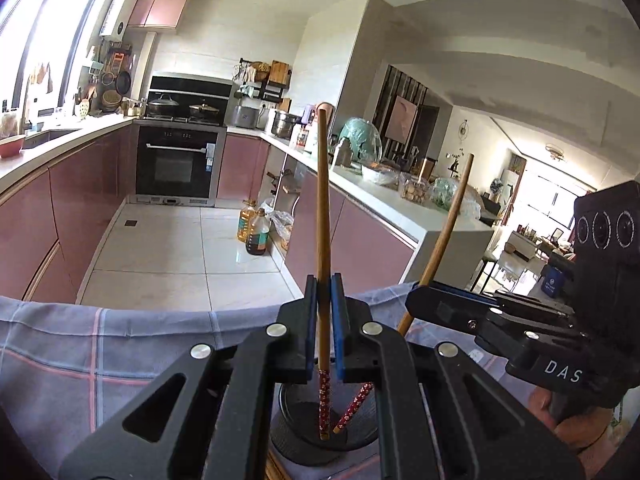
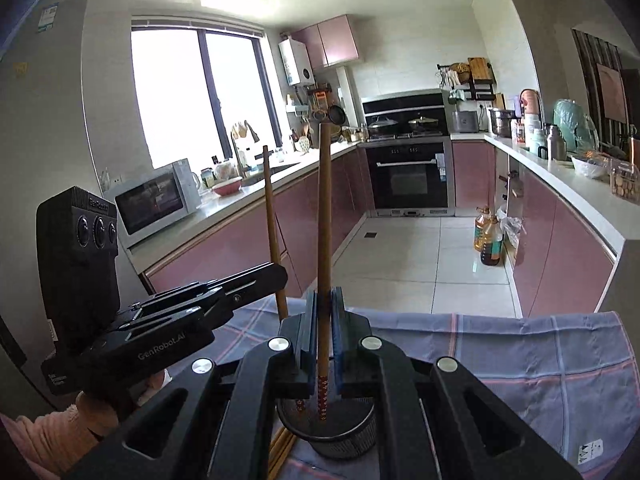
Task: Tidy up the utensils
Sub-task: 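Lift the chopstick with the left tool and lower it into the black mesh cup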
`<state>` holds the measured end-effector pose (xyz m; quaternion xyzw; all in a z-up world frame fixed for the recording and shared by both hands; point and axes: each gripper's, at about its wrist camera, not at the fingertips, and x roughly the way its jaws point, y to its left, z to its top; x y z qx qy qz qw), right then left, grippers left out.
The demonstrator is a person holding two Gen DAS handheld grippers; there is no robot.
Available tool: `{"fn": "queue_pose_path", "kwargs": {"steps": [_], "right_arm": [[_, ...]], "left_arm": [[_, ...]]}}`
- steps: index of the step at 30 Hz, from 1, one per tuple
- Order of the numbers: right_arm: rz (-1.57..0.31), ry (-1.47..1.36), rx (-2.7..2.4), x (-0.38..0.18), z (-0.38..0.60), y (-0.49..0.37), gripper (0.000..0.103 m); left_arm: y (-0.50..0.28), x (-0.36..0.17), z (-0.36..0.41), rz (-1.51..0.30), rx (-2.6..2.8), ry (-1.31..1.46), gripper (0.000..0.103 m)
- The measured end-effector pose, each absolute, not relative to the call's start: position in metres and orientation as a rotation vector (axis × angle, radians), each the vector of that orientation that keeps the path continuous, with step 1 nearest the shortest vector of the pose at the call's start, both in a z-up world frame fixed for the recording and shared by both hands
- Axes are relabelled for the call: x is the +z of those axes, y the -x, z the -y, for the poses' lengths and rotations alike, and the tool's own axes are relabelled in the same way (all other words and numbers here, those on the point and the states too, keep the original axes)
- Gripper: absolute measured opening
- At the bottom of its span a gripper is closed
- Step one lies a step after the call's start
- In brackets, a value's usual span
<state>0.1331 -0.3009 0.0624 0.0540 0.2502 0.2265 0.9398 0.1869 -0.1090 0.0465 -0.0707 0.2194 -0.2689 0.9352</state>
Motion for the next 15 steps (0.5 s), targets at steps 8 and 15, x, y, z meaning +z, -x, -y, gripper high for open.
{"fn": "queue_pose_path", "kwargs": {"steps": [8, 15], "right_arm": [[-0.670, -0.082, 0.471, 0.028, 0.285, -0.152, 0.006], [-0.710, -0.103, 0.447, 0.016, 0.283, -0.163, 0.006]], "left_arm": [[-0.197, 0.005, 0.117, -0.564, -0.568, 0.108, 0.007], [-0.200, -0.010, 0.122, -0.608, -0.570, 0.075, 0.008]]}}
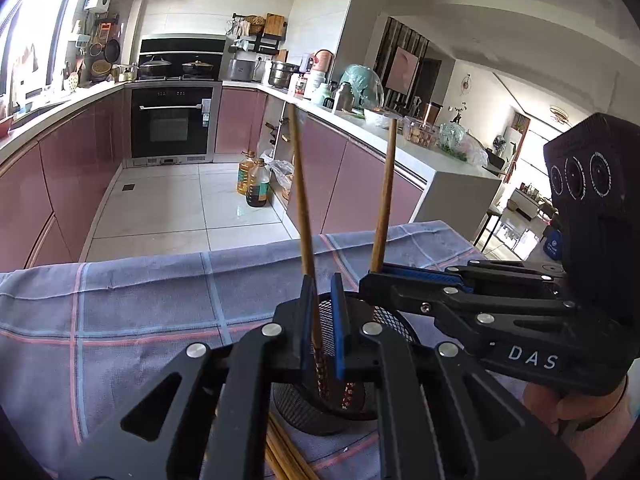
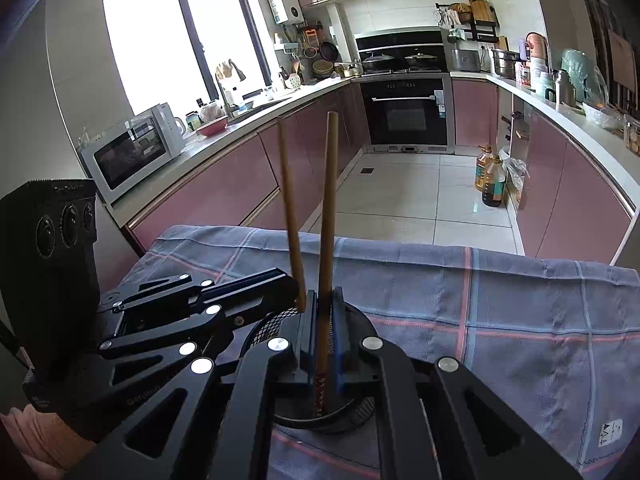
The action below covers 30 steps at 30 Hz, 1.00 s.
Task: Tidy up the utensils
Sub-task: 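Lift the chopstick with the left tool and lower it into the black mesh cup, then open the left tool and withdraw from the mesh cup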
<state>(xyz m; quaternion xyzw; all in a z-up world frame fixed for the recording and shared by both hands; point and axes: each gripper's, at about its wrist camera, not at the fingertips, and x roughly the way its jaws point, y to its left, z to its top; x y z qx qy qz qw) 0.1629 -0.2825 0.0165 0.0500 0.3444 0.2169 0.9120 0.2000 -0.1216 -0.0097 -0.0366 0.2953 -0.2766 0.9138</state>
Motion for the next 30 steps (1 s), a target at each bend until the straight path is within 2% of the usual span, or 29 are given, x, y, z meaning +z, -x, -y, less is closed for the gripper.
{"fn": "queue_pose_path", "kwargs": {"steps": [3, 9, 11, 13, 17, 18, 19, 22, 30], "right_arm": [[-0.715, -0.112, 0.432, 0.015, 0.284, -0.169, 0.007], [-0.711, -0.146, 0.406, 0.011, 0.291, -0.171, 0.011], [-0.700, -0.155, 0.404, 0.011, 0.293, -0.167, 0.015], [-0.675, -0.161, 0.407, 0.014, 0.296, -0.160, 0.024], [-0.600, -0.147, 0.442, 0.028, 0.298, -0.130, 0.030], [-0.581, -0.144, 0.462, 0.031, 0.299, -0.122, 0.036], [-0.563, -0.134, 0.485, 0.034, 0.297, -0.111, 0.041], [-0.540, -0.082, 0.550, 0.033, 0.289, -0.082, 0.047], [-0.755, -0.053, 0.576, -0.036, 0.258, -0.069, 0.048]], "left_arm": [[-0.203, -0.013, 0.123, -0.627, -0.577, 0.070, 0.008], [-0.197, -0.011, 0.118, -0.621, -0.564, 0.088, 0.019], [-0.193, -0.008, 0.112, -0.611, -0.556, 0.100, 0.023], [-0.188, -0.004, 0.104, -0.593, -0.539, 0.109, 0.032], [-0.169, 0.004, 0.082, -0.553, -0.502, 0.116, 0.046], [-0.164, 0.006, 0.075, -0.546, -0.493, 0.113, 0.051], [-0.159, 0.006, 0.068, -0.543, -0.479, 0.108, 0.054], [-0.144, -0.001, 0.048, -0.557, -0.447, 0.090, 0.060], [-0.123, -0.064, 0.014, -0.761, -0.388, 0.062, 0.060]]}}
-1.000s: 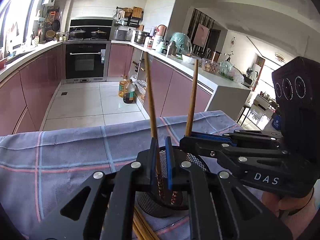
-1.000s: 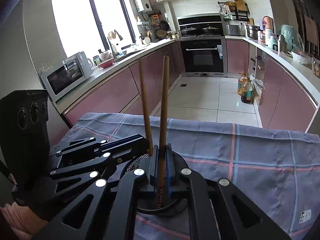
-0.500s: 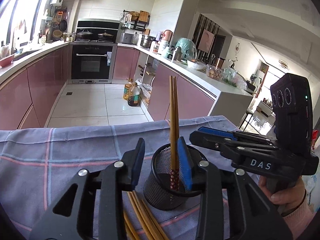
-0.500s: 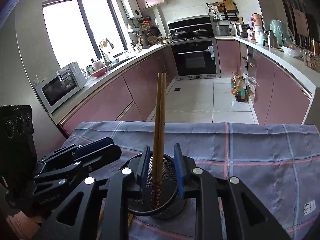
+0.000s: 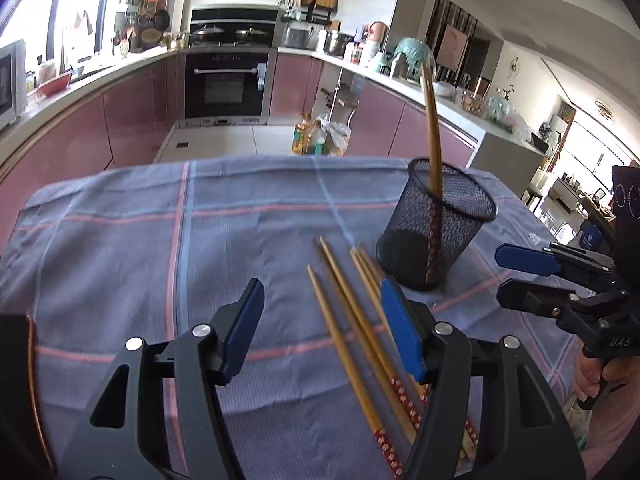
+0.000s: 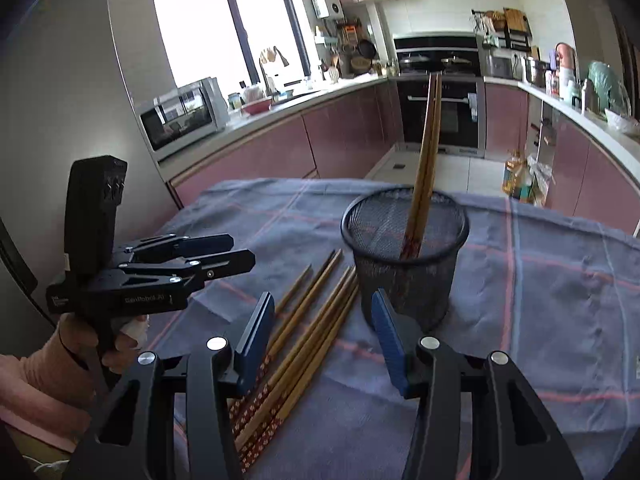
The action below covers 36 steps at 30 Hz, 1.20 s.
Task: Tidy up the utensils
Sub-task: 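Open the left tool and withdraw from the mesh cup, then lower the right tool onto the chopsticks and close on one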
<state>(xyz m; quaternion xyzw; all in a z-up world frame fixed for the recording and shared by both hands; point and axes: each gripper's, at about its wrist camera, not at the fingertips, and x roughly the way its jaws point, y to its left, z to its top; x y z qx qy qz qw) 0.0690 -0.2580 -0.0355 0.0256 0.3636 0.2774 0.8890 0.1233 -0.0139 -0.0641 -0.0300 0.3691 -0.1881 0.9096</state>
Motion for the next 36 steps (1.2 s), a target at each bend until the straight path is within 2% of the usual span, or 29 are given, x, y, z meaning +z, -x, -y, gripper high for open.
{"fn": "queue_pose_path", "kwargs": {"steps": [10, 15, 24, 28, 36], "right_arm": [[-0.873, -0.013, 0.528, -0.076, 0.231, -0.075, 0.038], [-0.898, -0.002, 0.526, -0.079, 0.225, -0.075, 0.032], [-0.883, -0.041, 0.497, -0.074, 0.238, -0.075, 0.030], [-0.908, -0.029, 0.462, -0.078, 0.240, -0.079, 0.024], [-0.908, 0.012, 0.438, -0.079, 0.234, -0.082, 0.024]], "left_arm": [[-0.110, -0.105, 0.021, -0.861, -0.404, 0.035, 0.060], [-0.107, -0.109, 0.027, -0.882, -0.410, 0.022, 0.055], [-0.106, -0.109, 0.030, -0.891, -0.416, -0.012, 0.052], [-0.109, -0.110, 0.032, -0.896, -0.410, -0.025, 0.047], [-0.114, -0.111, 0.036, -0.906, -0.401, -0.062, 0.041]]}}
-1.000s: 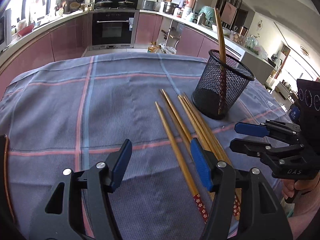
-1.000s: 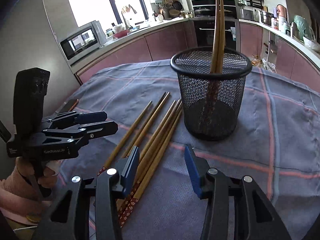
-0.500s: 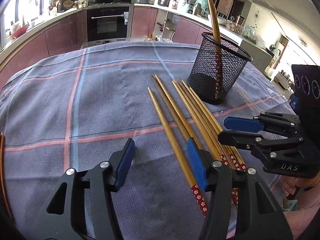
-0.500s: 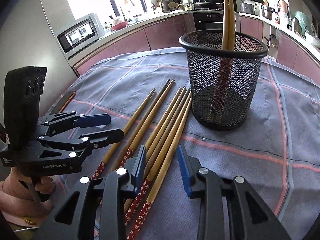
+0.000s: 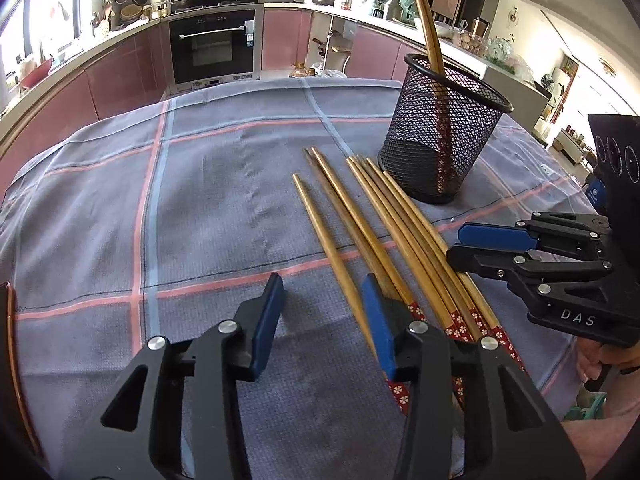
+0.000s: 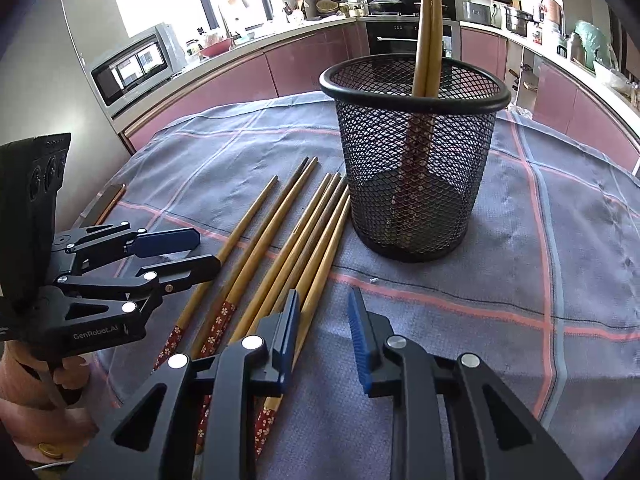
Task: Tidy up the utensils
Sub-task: 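Lower the right tool onto the chopsticks and close on one, then lift the chopstick with the right tool and lower it into the mesh cup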
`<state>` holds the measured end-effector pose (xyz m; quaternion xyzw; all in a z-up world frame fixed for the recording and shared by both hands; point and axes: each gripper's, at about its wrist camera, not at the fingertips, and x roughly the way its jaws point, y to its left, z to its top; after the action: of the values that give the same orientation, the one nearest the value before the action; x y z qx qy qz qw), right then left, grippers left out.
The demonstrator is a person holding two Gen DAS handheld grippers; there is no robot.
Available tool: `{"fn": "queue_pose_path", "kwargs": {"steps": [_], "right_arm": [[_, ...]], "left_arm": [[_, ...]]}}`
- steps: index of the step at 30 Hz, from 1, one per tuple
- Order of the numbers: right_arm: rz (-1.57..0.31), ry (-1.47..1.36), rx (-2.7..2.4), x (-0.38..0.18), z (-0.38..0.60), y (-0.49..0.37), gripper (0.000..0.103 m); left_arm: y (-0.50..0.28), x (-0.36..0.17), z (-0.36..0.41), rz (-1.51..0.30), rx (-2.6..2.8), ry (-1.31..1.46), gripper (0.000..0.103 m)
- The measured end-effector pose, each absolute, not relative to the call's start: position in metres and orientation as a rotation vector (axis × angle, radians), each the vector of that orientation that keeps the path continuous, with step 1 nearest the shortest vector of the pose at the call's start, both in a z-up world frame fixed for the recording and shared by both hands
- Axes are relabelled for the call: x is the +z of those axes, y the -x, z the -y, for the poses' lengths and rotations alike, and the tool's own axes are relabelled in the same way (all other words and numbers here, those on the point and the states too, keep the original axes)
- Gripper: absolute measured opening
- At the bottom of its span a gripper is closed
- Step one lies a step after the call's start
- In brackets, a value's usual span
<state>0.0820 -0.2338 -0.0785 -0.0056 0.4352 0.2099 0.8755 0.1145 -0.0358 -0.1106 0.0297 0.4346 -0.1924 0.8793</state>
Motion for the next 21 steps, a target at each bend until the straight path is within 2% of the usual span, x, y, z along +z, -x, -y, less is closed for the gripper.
{"fn": "queue_pose_path", "kwargs": {"steps": [5, 7, 11, 15, 21], "right_arm": [[-0.903, 0.028, 0.413, -0.078, 0.229, -0.089, 0.023], [-0.912, 0.031, 0.405, -0.080, 0.227, -0.093, 0.018], [-0.900, 0.058, 0.390, -0.082, 0.221, -0.093, 0.017], [-0.906, 0.002, 0.400, -0.081, 0.229, -0.095, 0.008], [-0.898, -0.045, 0.416, -0.079, 0.238, -0.093, 0.006]], "left_arm": [[-0.120, -0.111, 0.043, -0.907, -0.390, -0.093, 0.036], [-0.124, -0.111, 0.045, -0.908, -0.385, -0.095, 0.031], [-0.128, -0.112, 0.046, -0.911, -0.376, -0.091, 0.025], [-0.128, -0.112, 0.047, -0.910, -0.366, -0.082, 0.018], [-0.127, -0.113, 0.043, -0.911, -0.354, -0.034, 0.009]]}}
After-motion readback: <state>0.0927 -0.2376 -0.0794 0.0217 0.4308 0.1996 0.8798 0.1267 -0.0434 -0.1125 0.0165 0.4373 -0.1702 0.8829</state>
